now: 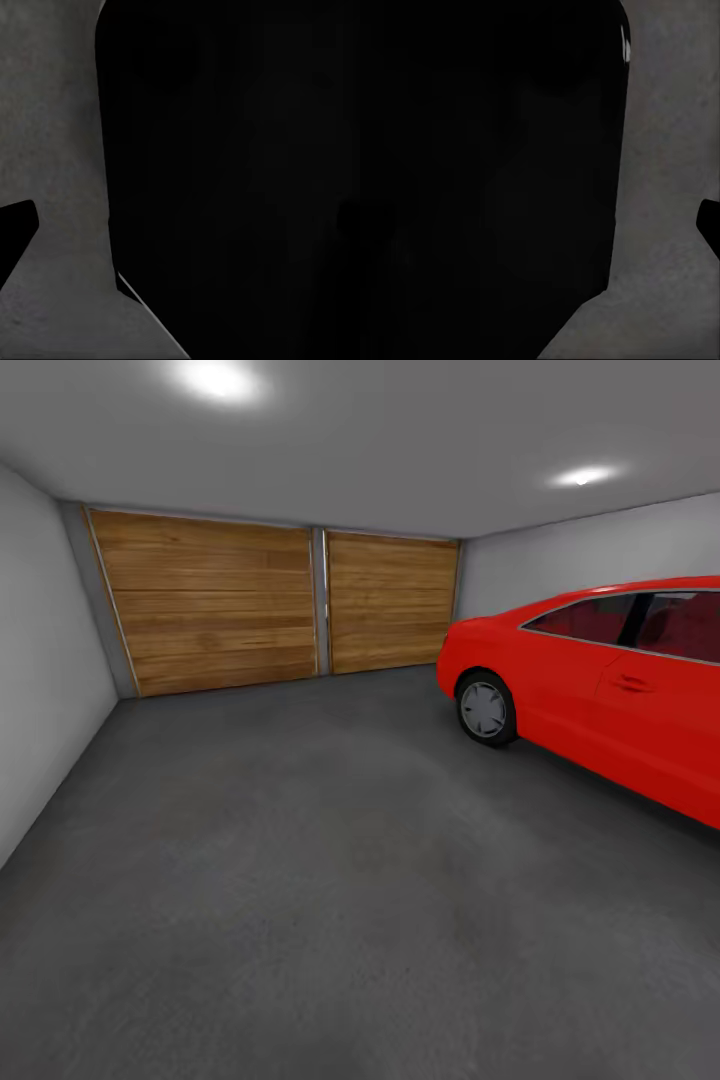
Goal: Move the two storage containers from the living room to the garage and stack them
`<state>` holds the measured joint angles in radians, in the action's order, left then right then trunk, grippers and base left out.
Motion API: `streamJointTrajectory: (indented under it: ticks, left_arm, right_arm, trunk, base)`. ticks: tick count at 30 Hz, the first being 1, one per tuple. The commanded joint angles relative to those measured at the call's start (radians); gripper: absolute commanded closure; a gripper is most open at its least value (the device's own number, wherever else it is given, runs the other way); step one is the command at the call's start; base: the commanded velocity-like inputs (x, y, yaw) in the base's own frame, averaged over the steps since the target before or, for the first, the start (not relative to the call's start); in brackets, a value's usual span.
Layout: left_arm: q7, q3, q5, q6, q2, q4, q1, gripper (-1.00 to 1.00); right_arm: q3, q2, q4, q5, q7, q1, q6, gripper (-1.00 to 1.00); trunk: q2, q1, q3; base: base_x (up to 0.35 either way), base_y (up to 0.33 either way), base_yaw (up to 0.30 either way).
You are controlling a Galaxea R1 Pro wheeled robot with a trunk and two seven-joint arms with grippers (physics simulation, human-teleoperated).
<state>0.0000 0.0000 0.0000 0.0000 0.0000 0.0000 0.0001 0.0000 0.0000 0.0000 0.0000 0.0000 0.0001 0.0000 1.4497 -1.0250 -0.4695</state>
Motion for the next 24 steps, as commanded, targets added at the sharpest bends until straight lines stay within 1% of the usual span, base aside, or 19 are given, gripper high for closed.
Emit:
streamJointTrajectory:
  ticks: [1,7,12,16,19,24]
  left_arm:
    - [-0.002,0.002,0.001,-0.003,0.006,-0.006,-0.002,-1.0]
    - [-0.002,0.002,0.001,-0.003,0.006,-0.009,-0.002,-1.0]
    - [-0.002,0.003,0.001,-0.003,0.006,-0.019,-0.002,-1.0]
    - [-0.002,0.003,0.002,-0.003,0.006,-0.02,-0.002,-1.0]
    - [-0.002,0.003,0.002,-0.003,0.006,-0.02,-0.002,-1.0]
    - [-0.002,0.003,0.002,-0.003,0.006,-0.02,-0.002,-1.0]
  right_arm:
    - [0.002,0.003,-0.001,0.001,0.001,0.001,0.005,-1.0]
    - [0.002,0.003,-0.001,0.002,0.002,0.001,0.008,-1.0]
    - [-0.001,0.003,0.0,0.001,0.003,0.001,-0.017,-1.0]
    - [0.004,0.003,0.0,0.01,0.005,0.001,-0.025,-1.0]
    - [0.007,0.003,-0.001,0.014,0.007,0.001,-0.027,-1.0]
    - [0.007,0.003,0.0,0.015,0.008,0.001,-0.027,-1.0]
  trunk:
    - [0.0,0.0,0.0]
    - [0.0,0.0,0.0]
    - [0.0,0.0,0.0]
    - [0.0,0.0,0.0]
    - [0.0,0.0,0.0]
    - [0.0,0.0,0.0]
  base:
    - [0.0,0.0,0.0]
    - [0.0,0.0,0.0]
    - [0.0,0.0,0.0]
    - [0.0,0.0,0.019]
    - [0.0,0.0,0.162]
    - [0.0,0.0,0.257]
